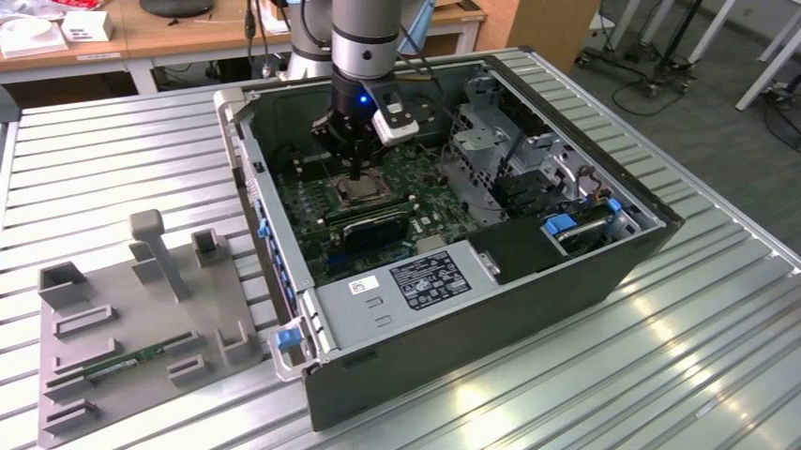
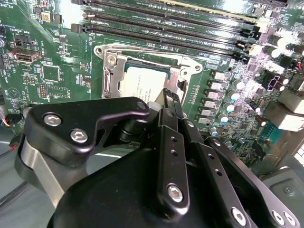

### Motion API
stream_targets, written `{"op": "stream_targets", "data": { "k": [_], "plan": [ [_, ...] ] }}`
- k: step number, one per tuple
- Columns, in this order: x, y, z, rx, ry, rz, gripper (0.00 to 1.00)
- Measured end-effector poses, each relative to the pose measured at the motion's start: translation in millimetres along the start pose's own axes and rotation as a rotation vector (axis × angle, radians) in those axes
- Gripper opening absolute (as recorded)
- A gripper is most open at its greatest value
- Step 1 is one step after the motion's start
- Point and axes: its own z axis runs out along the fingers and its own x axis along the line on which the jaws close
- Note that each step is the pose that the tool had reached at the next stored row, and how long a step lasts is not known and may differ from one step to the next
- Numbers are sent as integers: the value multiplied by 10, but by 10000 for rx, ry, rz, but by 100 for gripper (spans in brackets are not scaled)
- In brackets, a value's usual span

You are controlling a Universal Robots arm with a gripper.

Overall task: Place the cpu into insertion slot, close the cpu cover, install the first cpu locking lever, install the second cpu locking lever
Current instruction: 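Close the cpu cover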

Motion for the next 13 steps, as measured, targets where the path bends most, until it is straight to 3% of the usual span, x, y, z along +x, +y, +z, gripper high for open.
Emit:
{"op": "stream_targets", "data": {
  "k": [5,13],
  "plan": [
    [0,0,0,5,2,-161,11],
    [0,0,7,35,16,-1534,11]
  ]
}}
